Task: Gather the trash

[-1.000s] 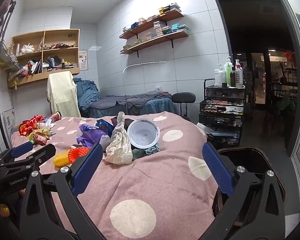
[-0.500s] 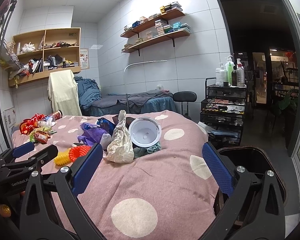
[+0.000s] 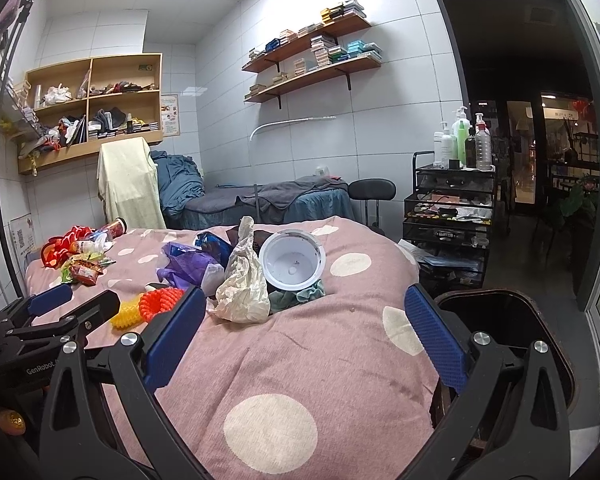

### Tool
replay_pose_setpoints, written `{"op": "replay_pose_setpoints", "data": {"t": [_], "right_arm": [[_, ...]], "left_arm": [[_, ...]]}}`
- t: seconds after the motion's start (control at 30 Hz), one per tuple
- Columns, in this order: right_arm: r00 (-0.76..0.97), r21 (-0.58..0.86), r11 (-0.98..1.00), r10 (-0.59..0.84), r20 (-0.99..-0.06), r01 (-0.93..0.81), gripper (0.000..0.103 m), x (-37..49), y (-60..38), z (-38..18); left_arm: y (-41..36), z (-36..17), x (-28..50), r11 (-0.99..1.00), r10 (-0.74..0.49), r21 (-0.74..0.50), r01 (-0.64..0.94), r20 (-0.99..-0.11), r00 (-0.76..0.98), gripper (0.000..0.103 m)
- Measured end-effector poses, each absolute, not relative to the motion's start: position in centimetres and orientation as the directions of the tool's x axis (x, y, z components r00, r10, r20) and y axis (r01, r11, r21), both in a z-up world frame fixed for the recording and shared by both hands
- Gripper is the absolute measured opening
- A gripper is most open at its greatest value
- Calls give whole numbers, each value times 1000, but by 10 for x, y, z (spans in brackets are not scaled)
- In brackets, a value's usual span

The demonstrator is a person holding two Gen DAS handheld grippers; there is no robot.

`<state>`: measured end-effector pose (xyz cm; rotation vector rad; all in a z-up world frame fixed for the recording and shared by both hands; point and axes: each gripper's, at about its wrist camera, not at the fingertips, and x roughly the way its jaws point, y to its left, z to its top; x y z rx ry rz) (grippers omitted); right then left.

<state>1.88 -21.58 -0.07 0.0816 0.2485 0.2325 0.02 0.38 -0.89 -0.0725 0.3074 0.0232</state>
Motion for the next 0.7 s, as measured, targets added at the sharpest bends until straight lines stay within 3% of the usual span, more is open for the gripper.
{"op": "replay_pose_setpoints", "data": {"t": [0.7], "right_arm": [[924,103,966,257,-283,-238,98,28,-206,-7]], "left_arm": [[13,-13,3,997,12,-70,-38,-330,944,98]]}}
